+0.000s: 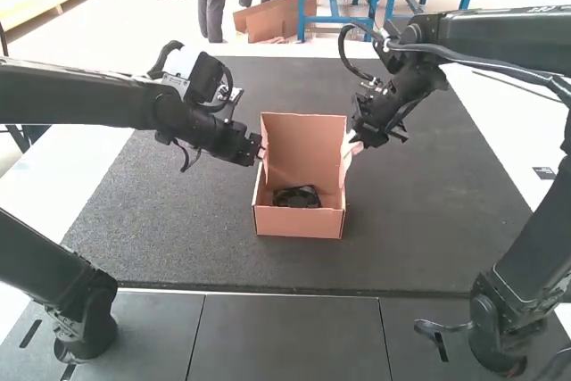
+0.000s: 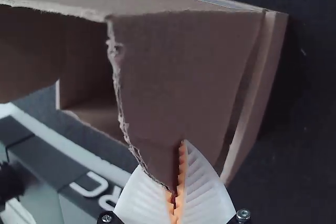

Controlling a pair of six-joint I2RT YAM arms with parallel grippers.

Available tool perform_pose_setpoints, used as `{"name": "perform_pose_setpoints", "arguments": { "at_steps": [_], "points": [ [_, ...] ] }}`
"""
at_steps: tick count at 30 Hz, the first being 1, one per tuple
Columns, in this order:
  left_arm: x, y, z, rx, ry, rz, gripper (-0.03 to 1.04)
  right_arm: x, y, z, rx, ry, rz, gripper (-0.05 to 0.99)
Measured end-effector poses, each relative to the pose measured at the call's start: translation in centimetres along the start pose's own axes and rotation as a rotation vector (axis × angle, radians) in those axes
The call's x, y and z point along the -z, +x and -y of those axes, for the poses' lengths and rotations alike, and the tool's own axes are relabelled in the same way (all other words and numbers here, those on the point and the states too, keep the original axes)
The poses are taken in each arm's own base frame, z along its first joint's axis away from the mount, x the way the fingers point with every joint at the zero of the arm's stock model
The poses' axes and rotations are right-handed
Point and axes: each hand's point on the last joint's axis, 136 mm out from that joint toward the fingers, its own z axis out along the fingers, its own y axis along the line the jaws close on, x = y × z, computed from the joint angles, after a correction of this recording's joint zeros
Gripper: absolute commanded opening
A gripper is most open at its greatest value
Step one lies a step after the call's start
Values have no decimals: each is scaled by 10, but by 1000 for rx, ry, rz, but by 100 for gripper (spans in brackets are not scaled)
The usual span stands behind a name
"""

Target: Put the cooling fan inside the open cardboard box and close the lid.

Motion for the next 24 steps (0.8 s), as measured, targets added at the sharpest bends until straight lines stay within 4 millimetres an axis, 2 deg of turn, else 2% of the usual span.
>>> {"name": "perform_pose_setpoints", "arguments": {
  "at_steps": [14, 24],
  "points": [
    [10, 18, 0, -1, 3, -8, 97, -17, 32, 5, -51, -30, -92, -1],
    [15, 37, -2, -1, -4, -73, 97, -25, 39, 10, 13, 35, -100, -1]
  ]
}}
